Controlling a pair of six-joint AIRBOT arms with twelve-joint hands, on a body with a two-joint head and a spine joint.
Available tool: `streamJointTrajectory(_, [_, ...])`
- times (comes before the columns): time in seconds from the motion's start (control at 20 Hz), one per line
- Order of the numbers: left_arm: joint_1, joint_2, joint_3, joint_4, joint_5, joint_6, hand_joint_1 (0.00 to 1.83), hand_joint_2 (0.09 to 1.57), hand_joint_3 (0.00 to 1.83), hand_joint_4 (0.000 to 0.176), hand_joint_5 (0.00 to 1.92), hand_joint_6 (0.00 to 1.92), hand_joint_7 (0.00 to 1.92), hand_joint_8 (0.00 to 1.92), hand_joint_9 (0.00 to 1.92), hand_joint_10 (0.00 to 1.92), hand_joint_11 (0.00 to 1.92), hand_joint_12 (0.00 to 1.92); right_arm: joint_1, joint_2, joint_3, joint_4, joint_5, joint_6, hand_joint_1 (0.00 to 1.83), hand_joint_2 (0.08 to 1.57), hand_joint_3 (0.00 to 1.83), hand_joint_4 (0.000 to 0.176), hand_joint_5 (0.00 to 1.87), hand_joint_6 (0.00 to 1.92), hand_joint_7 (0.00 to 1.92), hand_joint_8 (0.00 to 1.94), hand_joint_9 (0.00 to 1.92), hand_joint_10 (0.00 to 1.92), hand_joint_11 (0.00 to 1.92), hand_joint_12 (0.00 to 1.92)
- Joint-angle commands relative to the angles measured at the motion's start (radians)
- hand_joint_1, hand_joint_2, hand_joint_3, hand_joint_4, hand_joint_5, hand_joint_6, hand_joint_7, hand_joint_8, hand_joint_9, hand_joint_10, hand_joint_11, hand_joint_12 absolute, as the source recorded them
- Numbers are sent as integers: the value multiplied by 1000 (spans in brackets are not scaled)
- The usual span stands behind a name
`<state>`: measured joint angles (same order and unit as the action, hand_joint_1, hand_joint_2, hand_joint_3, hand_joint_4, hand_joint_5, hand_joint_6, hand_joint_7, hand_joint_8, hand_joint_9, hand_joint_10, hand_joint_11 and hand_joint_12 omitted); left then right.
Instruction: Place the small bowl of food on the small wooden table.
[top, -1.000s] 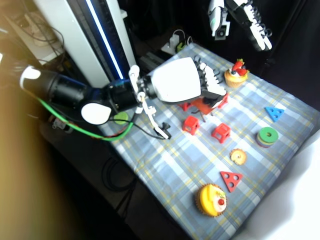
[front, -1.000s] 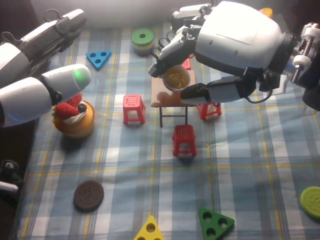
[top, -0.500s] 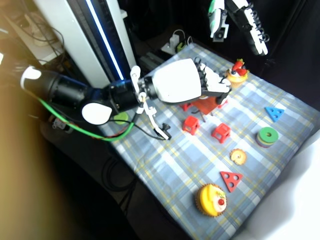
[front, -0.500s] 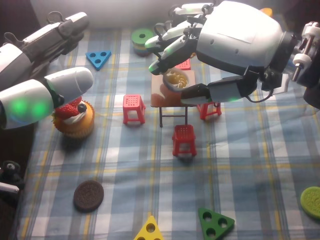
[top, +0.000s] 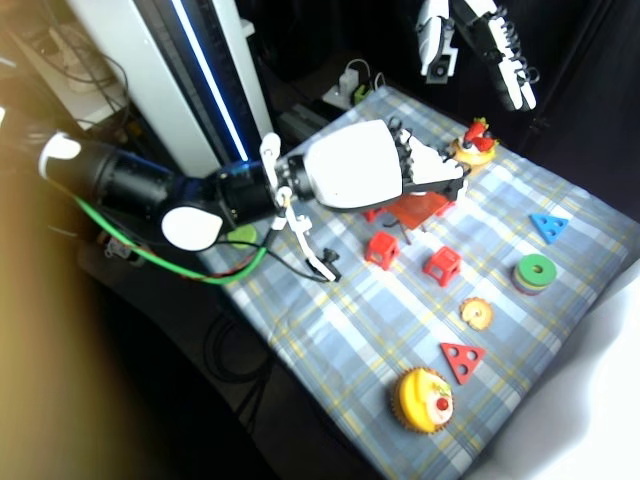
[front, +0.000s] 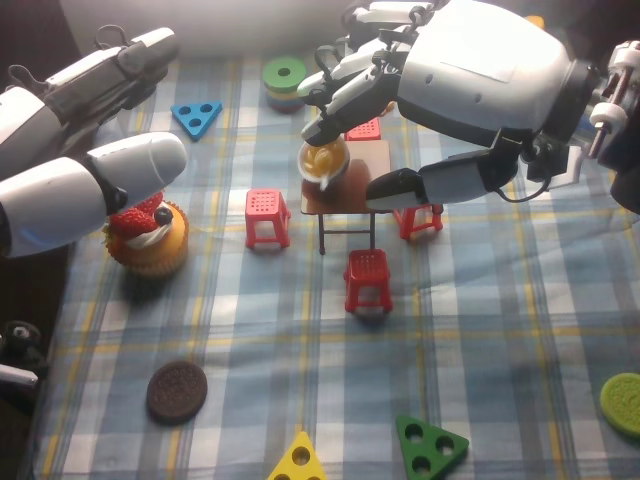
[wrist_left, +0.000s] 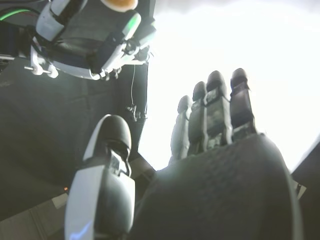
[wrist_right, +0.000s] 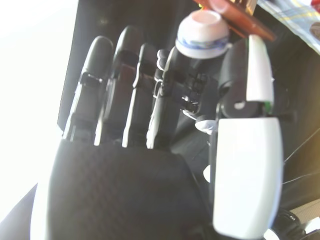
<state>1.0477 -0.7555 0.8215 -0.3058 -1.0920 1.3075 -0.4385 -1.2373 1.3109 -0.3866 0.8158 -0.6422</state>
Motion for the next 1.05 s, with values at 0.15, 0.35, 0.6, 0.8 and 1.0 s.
streamJointTrajectory(0.15, [-15,8,-3,5,-134,-10,349,1269,0,35,189,2,197,0,181,2,0,188,19,9,-11,49,142,6,1083,919,0,22,797,0,603,0,664,0,267,1224])
streamJointTrajectory(0.35, [-13,20,-9,-14,-173,-10,370,1260,0,78,139,0,201,0,184,0,0,215,2,85,-47,106,235,6,1016,927,4,0,587,0,501,0,544,0,130,1110])
streamJointTrajectory(0.6, [24,50,-31,-42,-289,-24,487,1254,1,55,199,0,213,0,163,0,0,119,-134,195,-101,239,436,6,861,948,0,53,413,3,446,2,426,0,53,843])
streamJointTrajectory(0.8, [60,57,-25,-44,-431,-131,411,1185,0,0,229,1,204,0,157,0,0,354,-289,247,-157,362,652,2,1016,1078,5,0,407,0,446,2,431,3,72,796])
streamJointTrajectory(1.0, [73,48,2,-33,-571,-290,460,1161,0,0,182,3,79,3,60,5,100,67,-455,289,-216,483,874,-15,790,1149,0,0,459,2,653,10,726,40,319,977])
